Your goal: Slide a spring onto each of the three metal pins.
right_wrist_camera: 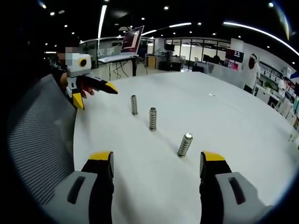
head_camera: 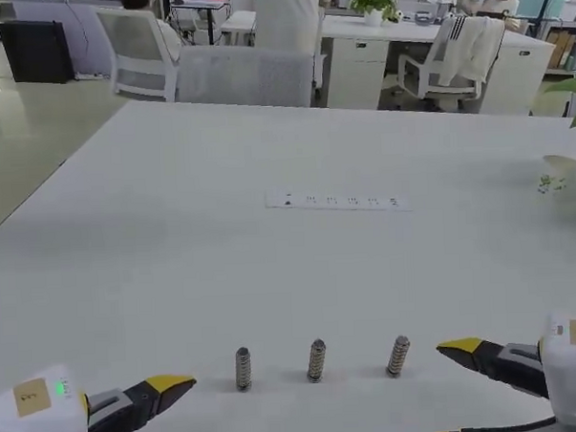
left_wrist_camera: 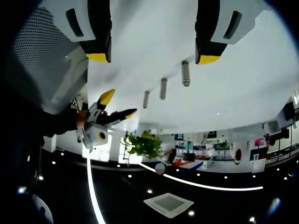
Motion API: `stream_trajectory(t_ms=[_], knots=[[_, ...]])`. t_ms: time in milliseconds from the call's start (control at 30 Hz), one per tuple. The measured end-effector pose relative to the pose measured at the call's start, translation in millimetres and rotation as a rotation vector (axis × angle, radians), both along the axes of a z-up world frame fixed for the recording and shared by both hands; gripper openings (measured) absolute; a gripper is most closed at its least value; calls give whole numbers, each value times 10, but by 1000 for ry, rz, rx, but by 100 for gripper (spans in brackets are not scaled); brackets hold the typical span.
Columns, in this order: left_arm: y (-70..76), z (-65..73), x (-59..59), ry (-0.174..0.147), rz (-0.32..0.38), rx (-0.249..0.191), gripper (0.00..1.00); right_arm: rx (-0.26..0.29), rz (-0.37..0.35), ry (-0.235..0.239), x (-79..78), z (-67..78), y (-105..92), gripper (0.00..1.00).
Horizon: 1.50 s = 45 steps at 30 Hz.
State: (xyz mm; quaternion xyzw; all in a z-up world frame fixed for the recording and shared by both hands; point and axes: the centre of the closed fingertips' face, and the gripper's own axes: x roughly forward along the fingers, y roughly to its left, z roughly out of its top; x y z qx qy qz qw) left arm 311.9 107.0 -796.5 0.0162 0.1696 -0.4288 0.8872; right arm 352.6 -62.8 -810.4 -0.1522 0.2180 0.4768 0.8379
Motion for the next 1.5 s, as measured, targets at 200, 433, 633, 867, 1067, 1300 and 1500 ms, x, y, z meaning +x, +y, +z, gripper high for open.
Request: stream_trajectory(t_ms=[200, 433, 633, 867, 1067, 1300, 1500], knots=[[13, -29, -1, 8, 9, -2, 69, 35, 4, -23, 8, 53, 42, 78], [33, -60, 19, 13, 24, -6, 70, 41, 2, -15, -2, 37, 49, 79], [65, -93, 47, 15, 44, -12, 70, 47, -14, -14, 19, 39, 23, 79], [80, -133, 62, 22, 53, -20, 70, 51, -26, -12, 31, 40, 11, 79], [94, -172, 78, 31, 59, -23, 70, 52, -31, -9, 32, 40, 3, 79], [75, -177, 68, 33, 50, -20, 70, 50, -44, -4, 47, 26, -26, 79], [64, -188, 59, 35, 43, -13, 70, 49, -54, -4, 54, 26, -45, 79]])
